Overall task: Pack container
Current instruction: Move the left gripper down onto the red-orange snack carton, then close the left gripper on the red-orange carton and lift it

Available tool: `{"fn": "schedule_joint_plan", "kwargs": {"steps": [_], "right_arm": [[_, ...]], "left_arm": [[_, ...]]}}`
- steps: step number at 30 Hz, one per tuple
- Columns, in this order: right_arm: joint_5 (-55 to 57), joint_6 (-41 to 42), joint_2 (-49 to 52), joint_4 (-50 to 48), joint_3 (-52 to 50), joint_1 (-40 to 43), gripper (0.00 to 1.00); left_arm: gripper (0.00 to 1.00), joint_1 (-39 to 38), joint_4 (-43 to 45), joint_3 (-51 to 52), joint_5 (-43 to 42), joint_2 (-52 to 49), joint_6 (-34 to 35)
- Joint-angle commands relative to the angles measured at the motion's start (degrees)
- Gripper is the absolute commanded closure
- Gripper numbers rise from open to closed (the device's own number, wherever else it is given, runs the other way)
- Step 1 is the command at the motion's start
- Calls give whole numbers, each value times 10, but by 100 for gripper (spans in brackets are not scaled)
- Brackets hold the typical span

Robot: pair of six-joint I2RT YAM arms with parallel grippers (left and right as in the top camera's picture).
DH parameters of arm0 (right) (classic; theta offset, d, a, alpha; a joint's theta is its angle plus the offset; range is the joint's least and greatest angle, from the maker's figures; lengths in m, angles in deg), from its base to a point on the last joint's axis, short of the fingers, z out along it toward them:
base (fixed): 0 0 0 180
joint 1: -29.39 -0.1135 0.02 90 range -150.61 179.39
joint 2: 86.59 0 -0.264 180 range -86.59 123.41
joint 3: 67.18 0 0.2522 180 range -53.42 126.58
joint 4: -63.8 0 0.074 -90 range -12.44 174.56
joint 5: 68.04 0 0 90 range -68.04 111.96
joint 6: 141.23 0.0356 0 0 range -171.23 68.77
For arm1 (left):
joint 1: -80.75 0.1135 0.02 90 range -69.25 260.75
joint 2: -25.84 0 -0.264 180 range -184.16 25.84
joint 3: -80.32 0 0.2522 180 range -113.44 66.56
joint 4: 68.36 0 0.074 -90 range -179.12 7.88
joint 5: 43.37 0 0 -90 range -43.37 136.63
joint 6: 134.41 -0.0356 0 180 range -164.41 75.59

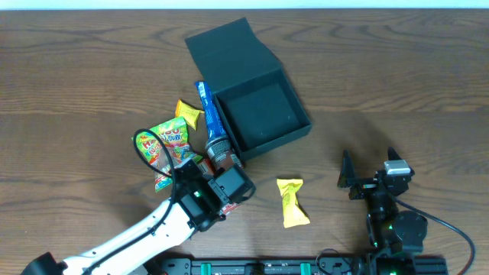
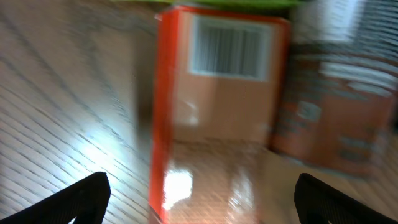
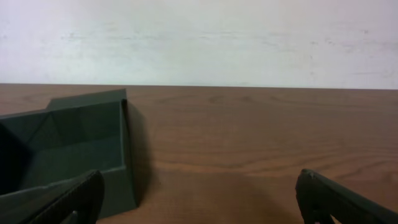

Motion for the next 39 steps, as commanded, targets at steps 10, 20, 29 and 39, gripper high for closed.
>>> {"fn": "schedule_joint_plan", "kwargs": {"steps": [10, 20, 29, 39], "right_arm": [[2, -6, -1, 3, -1, 9, 1], [2, -6, -1, 3, -1, 9, 1], [2, -6, -1, 3, -1, 9, 1], [2, -6, -1, 3, -1, 9, 1]], "left_arm": [[4, 22, 64, 28, 19, -9, -64], [5, 22, 94, 55, 17, -21, -67], [5, 22, 128, 81, 17, -23, -67], [4, 22, 156, 98, 17, -25, -67]]}}
